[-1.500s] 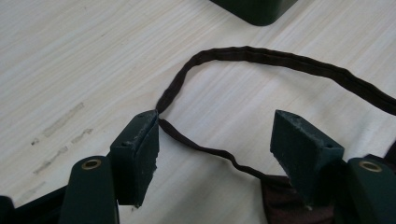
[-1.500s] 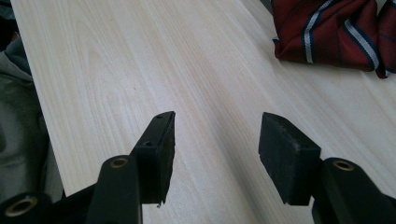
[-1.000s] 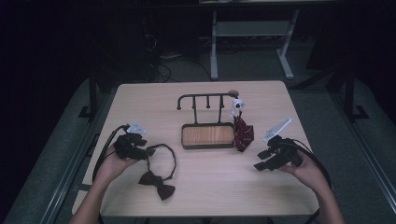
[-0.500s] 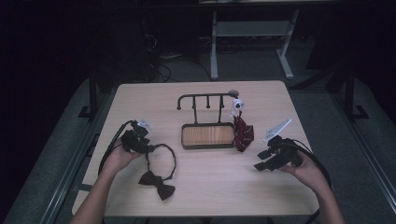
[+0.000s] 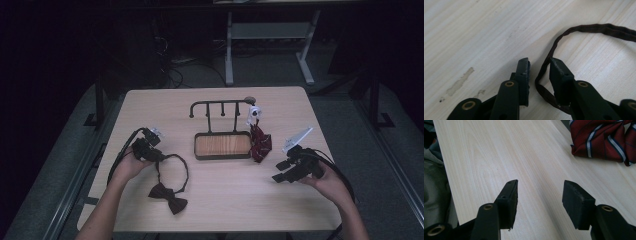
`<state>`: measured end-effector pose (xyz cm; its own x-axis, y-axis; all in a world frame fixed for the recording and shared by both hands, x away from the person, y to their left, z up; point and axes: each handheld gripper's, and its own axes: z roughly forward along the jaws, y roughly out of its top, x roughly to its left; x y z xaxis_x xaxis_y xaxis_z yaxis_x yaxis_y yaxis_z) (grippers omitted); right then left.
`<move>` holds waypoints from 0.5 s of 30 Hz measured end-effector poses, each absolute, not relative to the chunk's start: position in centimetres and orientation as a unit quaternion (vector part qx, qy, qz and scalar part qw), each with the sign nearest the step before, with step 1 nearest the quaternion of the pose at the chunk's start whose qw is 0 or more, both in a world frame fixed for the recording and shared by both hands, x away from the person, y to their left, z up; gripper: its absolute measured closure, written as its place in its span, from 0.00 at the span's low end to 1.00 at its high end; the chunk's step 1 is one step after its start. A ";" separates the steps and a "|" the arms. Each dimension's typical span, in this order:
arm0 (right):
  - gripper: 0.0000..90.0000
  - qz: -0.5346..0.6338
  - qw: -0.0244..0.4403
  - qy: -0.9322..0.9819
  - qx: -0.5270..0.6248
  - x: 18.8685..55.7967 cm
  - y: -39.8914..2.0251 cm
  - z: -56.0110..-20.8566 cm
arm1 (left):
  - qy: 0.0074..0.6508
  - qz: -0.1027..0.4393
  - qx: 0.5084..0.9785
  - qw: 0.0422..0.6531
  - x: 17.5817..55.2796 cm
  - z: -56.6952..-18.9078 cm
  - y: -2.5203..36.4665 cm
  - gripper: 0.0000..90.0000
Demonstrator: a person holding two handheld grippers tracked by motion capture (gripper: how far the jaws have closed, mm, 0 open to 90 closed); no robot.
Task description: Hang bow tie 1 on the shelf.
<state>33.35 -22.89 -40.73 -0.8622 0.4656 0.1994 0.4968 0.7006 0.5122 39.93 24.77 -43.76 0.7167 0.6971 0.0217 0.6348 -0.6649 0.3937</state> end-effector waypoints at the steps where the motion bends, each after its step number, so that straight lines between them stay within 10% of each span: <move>1: 0.51 -0.286 0.027 -0.921 -0.262 33.3 -22.9 -40.7 | 0.366 0.084 0.909 0.180 40.0 -43.8 24.7 0.78; 15: 0.51 -0.295 0.027 -0.919 -0.260 33.2 -22.9 -40.5 | 0.353 0.066 0.918 0.171 39.9 -43.8 24.8 1.00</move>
